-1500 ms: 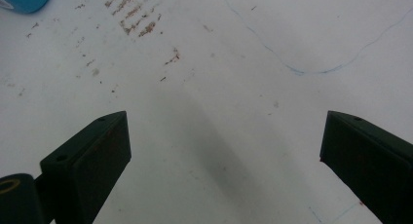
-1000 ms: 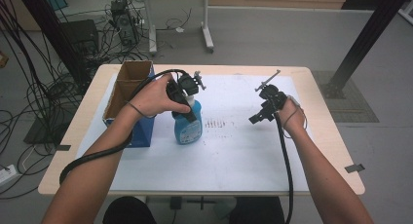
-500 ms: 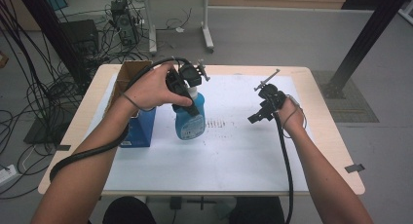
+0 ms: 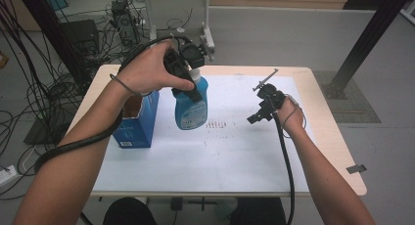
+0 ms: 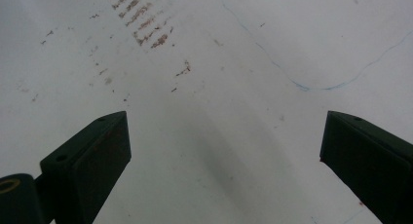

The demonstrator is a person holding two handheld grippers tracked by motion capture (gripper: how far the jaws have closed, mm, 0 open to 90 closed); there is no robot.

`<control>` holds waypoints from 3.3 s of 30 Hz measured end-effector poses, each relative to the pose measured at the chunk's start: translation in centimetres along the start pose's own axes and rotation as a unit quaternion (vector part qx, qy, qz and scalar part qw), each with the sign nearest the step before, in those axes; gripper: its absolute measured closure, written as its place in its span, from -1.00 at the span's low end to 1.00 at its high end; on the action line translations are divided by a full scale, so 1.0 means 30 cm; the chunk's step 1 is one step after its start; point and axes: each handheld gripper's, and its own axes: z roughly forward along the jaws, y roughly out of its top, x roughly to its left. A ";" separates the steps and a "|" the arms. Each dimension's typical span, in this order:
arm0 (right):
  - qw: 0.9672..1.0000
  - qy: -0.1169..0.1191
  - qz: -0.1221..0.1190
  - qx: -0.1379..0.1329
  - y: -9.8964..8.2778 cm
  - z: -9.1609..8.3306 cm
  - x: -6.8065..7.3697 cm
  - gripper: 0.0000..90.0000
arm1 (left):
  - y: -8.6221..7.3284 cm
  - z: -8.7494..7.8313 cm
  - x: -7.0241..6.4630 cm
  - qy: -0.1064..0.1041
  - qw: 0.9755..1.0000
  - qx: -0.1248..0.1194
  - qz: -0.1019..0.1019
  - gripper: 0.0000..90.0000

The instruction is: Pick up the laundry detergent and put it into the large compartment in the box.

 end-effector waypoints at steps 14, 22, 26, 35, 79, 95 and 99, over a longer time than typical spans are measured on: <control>1.000 -0.006 0.000 -0.006 0.011 -0.028 0.004 -0.91 | 0.085 -0.182 -0.016 0.013 1.000 -0.011 0.009 -0.17; 1.000 -0.007 -0.003 -0.007 0.013 -0.034 0.004 -0.91 | 0.114 -0.271 -0.020 0.019 1.000 -0.020 0.009 -0.17; 1.000 -0.006 -0.002 -0.010 0.016 -0.035 0.009 -0.91 | 0.117 -0.286 -0.015 0.022 0.999 -0.027 -0.008 -0.17; 1.000 -0.007 -0.003 -0.014 0.018 -0.043 0.016 -0.91 | 0.110 -0.270 0.003 0.050 0.995 -0.004 -0.081 -0.17; 1.000 -0.012 -0.010 -0.019 0.032 -0.062 0.017 -0.91 | -0.297 -0.345 0.358 0.129 0.903 0.008 -0.409 -0.17; 1.000 -0.012 -0.009 -0.018 0.030 -0.064 0.013 -0.91 | -0.371 -0.297 0.402 0.135 0.879 0.019 -0.457 -0.17; 1.000 -0.013 -0.011 -0.019 0.031 -0.064 0.015 -0.91 | -0.383 -0.276 0.403 0.131 0.876 0.020 -0.464 -0.17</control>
